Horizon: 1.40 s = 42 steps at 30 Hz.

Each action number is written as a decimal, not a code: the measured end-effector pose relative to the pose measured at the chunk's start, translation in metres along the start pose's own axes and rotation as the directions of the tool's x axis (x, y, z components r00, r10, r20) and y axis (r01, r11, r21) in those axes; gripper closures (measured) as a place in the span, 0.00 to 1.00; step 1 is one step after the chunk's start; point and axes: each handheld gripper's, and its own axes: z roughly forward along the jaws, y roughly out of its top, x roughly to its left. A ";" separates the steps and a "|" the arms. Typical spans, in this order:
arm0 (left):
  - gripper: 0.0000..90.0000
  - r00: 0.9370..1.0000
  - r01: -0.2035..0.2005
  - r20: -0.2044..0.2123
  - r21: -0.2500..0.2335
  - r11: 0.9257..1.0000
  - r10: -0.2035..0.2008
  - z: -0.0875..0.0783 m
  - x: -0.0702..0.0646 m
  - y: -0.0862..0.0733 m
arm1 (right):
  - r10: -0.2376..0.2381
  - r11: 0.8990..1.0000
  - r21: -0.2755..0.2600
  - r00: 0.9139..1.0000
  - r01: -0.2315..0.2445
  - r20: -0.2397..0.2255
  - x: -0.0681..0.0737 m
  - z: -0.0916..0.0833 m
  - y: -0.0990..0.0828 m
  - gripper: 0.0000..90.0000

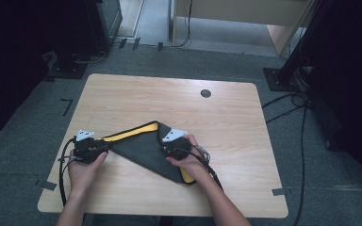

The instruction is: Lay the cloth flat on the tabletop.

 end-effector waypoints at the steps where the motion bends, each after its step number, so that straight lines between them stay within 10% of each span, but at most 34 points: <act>1: 0.63 1.000 0.001 -0.001 -0.004 1.000 -0.001 0.000 0.000 0.000 | 0.001 1.000 0.003 1.000 -0.001 0.013 -0.002 -0.001 0.001 0.90; 5: 0.63 1.000 0.003 -0.005 -0.019 1.000 -0.004 -0.003 0.001 0.001 | 0.075 0.997 -0.014 0.995 -0.074 0.071 -0.023 -0.011 0.006 0.94; 7: 0.63 1.000 0.006 -0.010 -0.028 1.000 -0.006 -0.004 0.001 0.001 | 0.161 0.985 -0.083 0.978 -0.152 0.129 -0.046 -0.024 0.009 0.94; 9: 0.63 1.000 0.010 -0.019 -0.034 0.999 -0.010 -0.005 0.002 0.001 | 0.304 0.945 -0.186 0.930 -0.267 0.208 -0.077 -0.041 0.010 0.92; 12: 0.62 1.000 0.021 -0.021 -0.038 0.999 -0.022 -0.006 0.004 0.001 | 0.471 0.871 -0.306 0.827 -0.384 0.306 -0.116 -0.062 0.007 0.67; 13: 0.62 1.000 0.023 -0.020 -0.038 0.999 -0.024 -0.006 0.005 0.001 | 0.500 0.856 -0.315 0.814 -0.411 0.295 -0.124 -0.067 0.005 0.66; 14: 0.62 0.999 0.025 -0.022 -0.040 0.999 -0.026 -0.006 0.005 0.001 | 0.506 0.850 -0.314 0.822 -0.423 0.262 -0.129 -0.071 0.004 0.64; 18: 0.62 0.999 0.031 -0.029 -0.030 0.999 -0.032 -0.005 0.009 0.001 | 0.424 0.894 -0.250 0.882 -0.371 0.206 -0.125 -0.067 0.000 0.61; 22: 0.62 0.999 0.032 -0.043 -0.020 0.999 -0.033 -0.005 0.010 0.000 | 0.405 0.911 -0.149 0.902 -0.384 0.149 -0.119 -0.045 -0.005 0.56; 27: 0.62 0.998 0.030 -0.048 0.012 0.999 -0.030 -0.002 0.013 -0.002 | 0.455 0.890 -0.069 0.883 -0.450 0.113 -0.119 -0.015 -0.015 0.62; 29: 0.62 0.998 0.029 -0.049 0.017 0.999 -0.028 0.000 0.013 -0.003 | 0.486 0.874 -0.060 0.872 -0.483 0.059 -0.119 -0.010 -0.017 0.75; 31: 0.62 0.998 0.028 -0.048 0.016 0.999 -0.027 0.001 0.014 -0.003 | 0.479 0.877 -0.052 0.877 -0.477 0.041 -0.118 -0.009 -0.018 0.94; 33: 0.62 0.998 0.031 -0.047 0.006 1.000 -0.031 0.000 0.014 -0.003 | 0.460 0.888 -0.044 0.885 -0.458 0.073 -0.118 -0.010 -0.017 0.99; 42: 0.60 0.998 0.040 -0.044 -0.036 0.999 -0.041 -0.004 0.015 -0.002 | 0.490 0.872 -0.093 0.855 -0.481 0.170 -0.135 -0.028 -0.027 1.00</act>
